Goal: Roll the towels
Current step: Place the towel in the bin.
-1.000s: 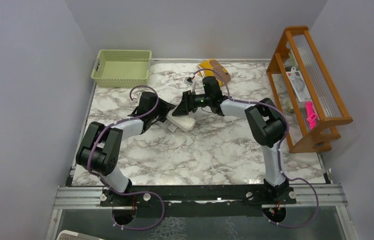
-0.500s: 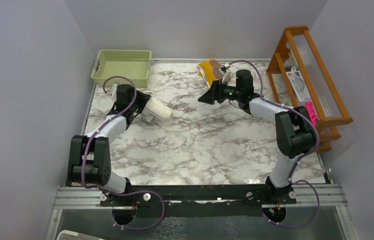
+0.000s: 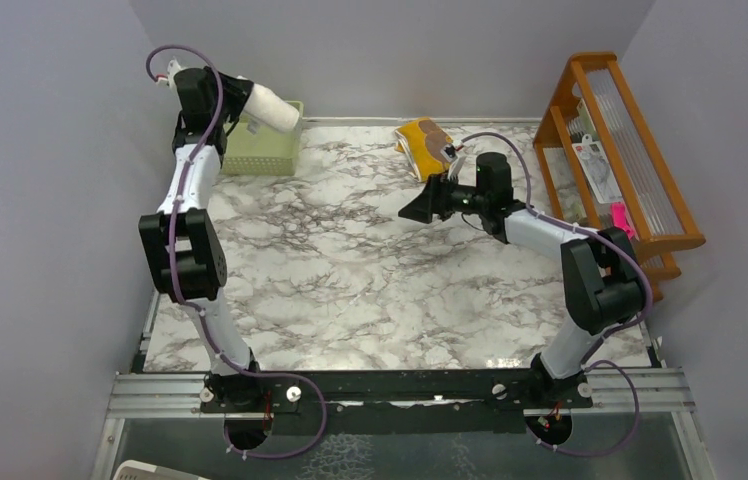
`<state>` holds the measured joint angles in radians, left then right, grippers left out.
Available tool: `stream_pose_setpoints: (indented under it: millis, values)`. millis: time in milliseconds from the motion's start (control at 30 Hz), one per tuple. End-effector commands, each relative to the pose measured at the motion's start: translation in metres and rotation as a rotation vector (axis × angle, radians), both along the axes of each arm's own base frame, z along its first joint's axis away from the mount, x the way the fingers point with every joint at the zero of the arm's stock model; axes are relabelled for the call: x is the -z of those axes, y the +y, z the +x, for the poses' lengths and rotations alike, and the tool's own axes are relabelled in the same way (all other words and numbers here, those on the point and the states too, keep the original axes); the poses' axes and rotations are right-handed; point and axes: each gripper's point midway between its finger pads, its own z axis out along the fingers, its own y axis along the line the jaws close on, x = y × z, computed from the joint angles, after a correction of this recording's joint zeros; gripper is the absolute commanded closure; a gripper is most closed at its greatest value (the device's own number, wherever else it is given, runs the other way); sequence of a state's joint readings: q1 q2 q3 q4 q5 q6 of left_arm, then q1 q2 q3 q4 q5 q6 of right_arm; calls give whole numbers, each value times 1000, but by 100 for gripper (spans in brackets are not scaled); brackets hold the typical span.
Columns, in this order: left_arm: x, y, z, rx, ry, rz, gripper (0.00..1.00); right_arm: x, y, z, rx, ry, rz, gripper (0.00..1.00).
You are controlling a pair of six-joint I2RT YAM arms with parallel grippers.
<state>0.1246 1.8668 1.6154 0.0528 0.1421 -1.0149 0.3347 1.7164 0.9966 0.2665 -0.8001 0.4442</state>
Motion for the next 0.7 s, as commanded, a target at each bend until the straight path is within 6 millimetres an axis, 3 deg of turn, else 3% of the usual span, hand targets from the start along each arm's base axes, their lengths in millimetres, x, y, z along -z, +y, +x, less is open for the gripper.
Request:
stream_pose_setpoints:
  millis: [0,200,333,567,667]
  values:
    - [17,11,30,54,21,30,58,-18,1,-3,-6,-60,31,26]
    - [34,38,72,0,-96,-41,56,-16,2,-6,-29,-50,28,26]
    - [50,41,99,-6,-137,-105,56,-15,2,-5,-39,-45,19,26]
    - [108,55,145,-71,-157,-218,55,-8,4,-3,-52,-24,5,26]
    - [124,61,160,-104,-173,-269,55,-5,4,-2,-56,-13,-1,26]
